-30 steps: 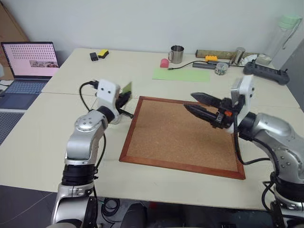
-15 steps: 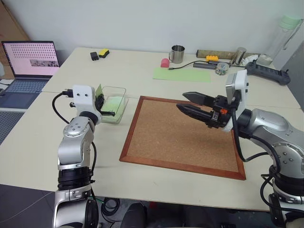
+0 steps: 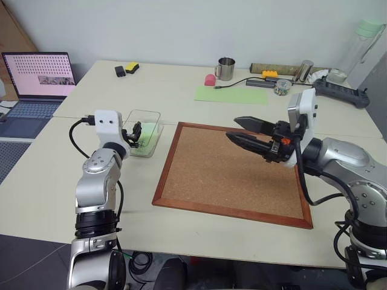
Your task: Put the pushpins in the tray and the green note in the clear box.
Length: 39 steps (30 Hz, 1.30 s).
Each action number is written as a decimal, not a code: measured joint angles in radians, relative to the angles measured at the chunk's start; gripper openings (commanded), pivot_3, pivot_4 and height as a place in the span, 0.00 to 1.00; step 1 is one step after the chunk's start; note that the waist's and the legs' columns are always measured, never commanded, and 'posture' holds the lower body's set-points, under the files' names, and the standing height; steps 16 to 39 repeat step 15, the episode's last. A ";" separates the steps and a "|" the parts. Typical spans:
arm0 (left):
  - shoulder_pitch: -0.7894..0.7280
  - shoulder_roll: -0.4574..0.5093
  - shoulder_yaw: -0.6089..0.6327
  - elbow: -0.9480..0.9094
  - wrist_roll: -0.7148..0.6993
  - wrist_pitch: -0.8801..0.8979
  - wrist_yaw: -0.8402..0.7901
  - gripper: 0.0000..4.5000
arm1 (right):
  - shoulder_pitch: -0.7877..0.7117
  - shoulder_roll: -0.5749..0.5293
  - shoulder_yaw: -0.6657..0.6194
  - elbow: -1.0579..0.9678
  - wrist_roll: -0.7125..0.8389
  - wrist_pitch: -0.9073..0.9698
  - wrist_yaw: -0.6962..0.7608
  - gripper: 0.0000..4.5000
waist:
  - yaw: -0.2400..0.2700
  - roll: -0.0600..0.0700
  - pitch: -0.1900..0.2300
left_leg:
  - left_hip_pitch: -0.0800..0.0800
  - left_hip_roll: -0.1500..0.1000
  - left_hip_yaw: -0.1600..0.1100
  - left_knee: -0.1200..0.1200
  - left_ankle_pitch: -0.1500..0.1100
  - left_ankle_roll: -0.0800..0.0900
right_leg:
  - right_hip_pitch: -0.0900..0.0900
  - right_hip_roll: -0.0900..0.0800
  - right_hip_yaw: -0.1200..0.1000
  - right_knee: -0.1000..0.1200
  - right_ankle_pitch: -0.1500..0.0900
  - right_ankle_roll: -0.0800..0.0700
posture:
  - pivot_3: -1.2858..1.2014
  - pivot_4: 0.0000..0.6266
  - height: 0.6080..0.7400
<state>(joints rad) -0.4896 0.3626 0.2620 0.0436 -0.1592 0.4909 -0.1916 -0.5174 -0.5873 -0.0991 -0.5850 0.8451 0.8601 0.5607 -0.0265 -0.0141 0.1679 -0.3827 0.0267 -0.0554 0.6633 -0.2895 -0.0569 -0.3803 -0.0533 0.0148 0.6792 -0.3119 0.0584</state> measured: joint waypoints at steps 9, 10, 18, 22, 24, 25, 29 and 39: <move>-0.081 0.145 -0.114 0.001 -0.052 -0.019 -0.285 0.98 | 0.113 -0.151 -0.008 0.125 -0.139 -0.103 0.095 0.49 | 0.009 -0.001 0.001 | 0.000 0.000 0.001 -0.001 0.000 0.000 | 0.000 0.000 0.000 -0.001 0.000 0.000 | 0.52 0.24 1.00; -0.080 0.175 -0.144 -0.004 -0.075 -0.010 -0.363 0.98 | 0.147 -0.182 -0.008 0.146 -0.166 -0.120 0.117 0.49 | 0.008 -0.001 0.001 | -0.001 0.000 0.001 -0.001 0.000 0.000 | 0.000 0.000 0.000 -0.002 0.000 0.000 | 0.52 0.24 1.00; -0.033 0.292 -0.279 -0.107 -0.140 0.017 -0.663 0.98 | 0.258 -0.198 -0.009 0.178 -0.212 -0.178 0.168 0.49 | -0.005 -0.001 0.001 | 0.000 0.001 0.002 -0.002 0.000 0.000 | -0.001 0.001 0.002 -0.002 0.000 0.000 | 0.52 0.24 1.00; -0.033 0.292 -0.279 -0.107 -0.140 0.017 -0.663 0.98 | 0.258 -0.198 -0.009 0.178 -0.212 -0.178 0.168 0.49 | -0.005 -0.001 0.001 | 0.000 0.001 0.002 -0.002 0.000 0.000 | -0.001 0.001 0.002 -0.002 0.000 0.000 | 0.52 0.24 1.00; -0.033 0.292 -0.279 -0.107 -0.140 0.017 -0.663 0.98 | 0.258 -0.198 -0.009 0.178 -0.212 -0.178 0.168 0.49 | -0.005 -0.001 0.001 | 0.000 0.001 0.002 -0.002 0.000 0.000 | -0.001 0.001 0.002 -0.002 0.000 0.000 | 0.52 0.24 1.00; -0.033 0.292 -0.279 -0.107 -0.140 0.017 -0.663 0.98 | 0.258 -0.198 -0.009 0.178 -0.212 -0.178 0.168 0.49 | -0.005 -0.001 0.001 | 0.000 0.001 0.002 -0.002 0.000 0.000 | -0.001 0.001 0.002 -0.002 0.000 0.000 | 0.52 0.24 1.00; -0.033 0.292 -0.279 -0.107 -0.140 0.017 -0.663 0.98 | 0.258 -0.198 -0.009 0.178 -0.212 -0.178 0.168 0.49 | -0.005 -0.001 0.001 | 0.000 0.001 0.002 -0.002 0.000 0.000 | -0.001 0.001 0.002 -0.002 0.000 0.000 | 0.52 0.24 1.00; -0.033 0.292 -0.279 -0.107 -0.140 0.017 -0.663 0.98 | 0.258 -0.198 -0.009 0.178 -0.212 -0.178 0.168 0.49 | -0.005 -0.001 0.001 | 0.000 0.001 0.002 -0.002 0.000 0.000 | -0.001 0.001 0.002 -0.002 0.000 0.000 | 0.52 0.24 1.00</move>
